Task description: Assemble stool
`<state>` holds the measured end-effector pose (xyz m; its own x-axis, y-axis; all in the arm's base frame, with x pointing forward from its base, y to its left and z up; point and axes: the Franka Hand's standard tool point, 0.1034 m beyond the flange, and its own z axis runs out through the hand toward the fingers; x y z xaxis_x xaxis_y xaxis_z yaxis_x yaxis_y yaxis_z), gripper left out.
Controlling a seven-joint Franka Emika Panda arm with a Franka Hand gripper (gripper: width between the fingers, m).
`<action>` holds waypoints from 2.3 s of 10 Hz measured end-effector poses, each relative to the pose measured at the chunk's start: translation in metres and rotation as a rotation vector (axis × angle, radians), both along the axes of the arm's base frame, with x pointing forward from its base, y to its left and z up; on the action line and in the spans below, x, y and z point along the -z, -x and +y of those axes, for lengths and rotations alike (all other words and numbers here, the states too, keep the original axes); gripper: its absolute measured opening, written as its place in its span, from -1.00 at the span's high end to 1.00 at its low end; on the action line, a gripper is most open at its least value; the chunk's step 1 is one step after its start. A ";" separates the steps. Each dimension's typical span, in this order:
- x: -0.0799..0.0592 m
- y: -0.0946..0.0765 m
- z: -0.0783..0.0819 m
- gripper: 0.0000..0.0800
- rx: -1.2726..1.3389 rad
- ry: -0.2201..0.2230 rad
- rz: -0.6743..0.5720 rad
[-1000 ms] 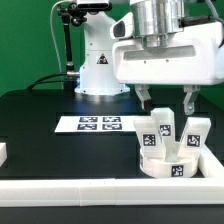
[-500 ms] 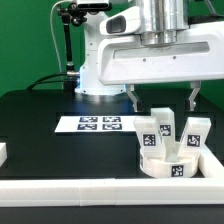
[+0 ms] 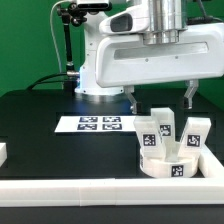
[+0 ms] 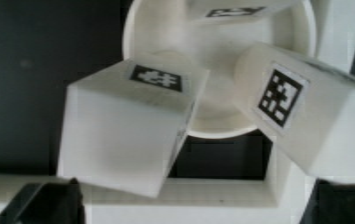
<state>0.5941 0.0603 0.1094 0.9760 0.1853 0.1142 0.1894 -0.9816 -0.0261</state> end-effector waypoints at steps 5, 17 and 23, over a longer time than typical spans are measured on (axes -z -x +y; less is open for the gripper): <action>0.001 0.000 -0.007 -0.62 -0.499 0.089 -0.005; 0.022 0.004 -0.018 0.03 -1.024 0.211 0.051; 0.023 0.005 -0.018 0.15 -0.682 0.178 0.058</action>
Offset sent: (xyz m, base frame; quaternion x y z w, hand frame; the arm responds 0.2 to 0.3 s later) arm 0.0058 0.0076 -0.0014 0.0189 -0.0194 -0.2876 0.9574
